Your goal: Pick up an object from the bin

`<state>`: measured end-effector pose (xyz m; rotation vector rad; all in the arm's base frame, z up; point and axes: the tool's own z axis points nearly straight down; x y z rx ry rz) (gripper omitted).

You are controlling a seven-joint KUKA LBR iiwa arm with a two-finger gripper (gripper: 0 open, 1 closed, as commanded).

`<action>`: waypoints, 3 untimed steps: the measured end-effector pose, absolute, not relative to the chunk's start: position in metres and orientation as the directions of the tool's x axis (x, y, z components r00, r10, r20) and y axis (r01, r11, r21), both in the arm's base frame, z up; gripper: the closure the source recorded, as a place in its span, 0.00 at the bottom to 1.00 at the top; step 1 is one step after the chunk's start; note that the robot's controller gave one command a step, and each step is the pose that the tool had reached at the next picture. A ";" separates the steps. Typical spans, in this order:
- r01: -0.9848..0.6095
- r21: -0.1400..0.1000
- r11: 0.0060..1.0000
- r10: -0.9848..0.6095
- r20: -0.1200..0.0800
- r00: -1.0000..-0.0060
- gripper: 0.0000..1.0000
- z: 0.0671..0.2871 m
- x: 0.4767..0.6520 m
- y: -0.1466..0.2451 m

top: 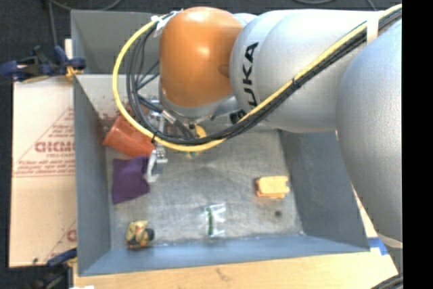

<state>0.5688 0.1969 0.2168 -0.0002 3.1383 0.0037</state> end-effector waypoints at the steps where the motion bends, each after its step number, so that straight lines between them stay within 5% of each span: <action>1: 0.001 0.002 1.000 0.001 -0.003 -1.000 0.00 0.217 0.569 0.197; 2: -0.070 0.001 0.998 -0.070 -0.009 -0.998 0.00 0.178 0.573 0.200; 3: -0.208 0.000 0.978 -0.208 -0.007 -0.978 0.00 0.110 0.574 0.202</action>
Offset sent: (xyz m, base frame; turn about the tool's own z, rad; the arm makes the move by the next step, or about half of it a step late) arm 0.0080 0.0120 -0.1468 -0.2426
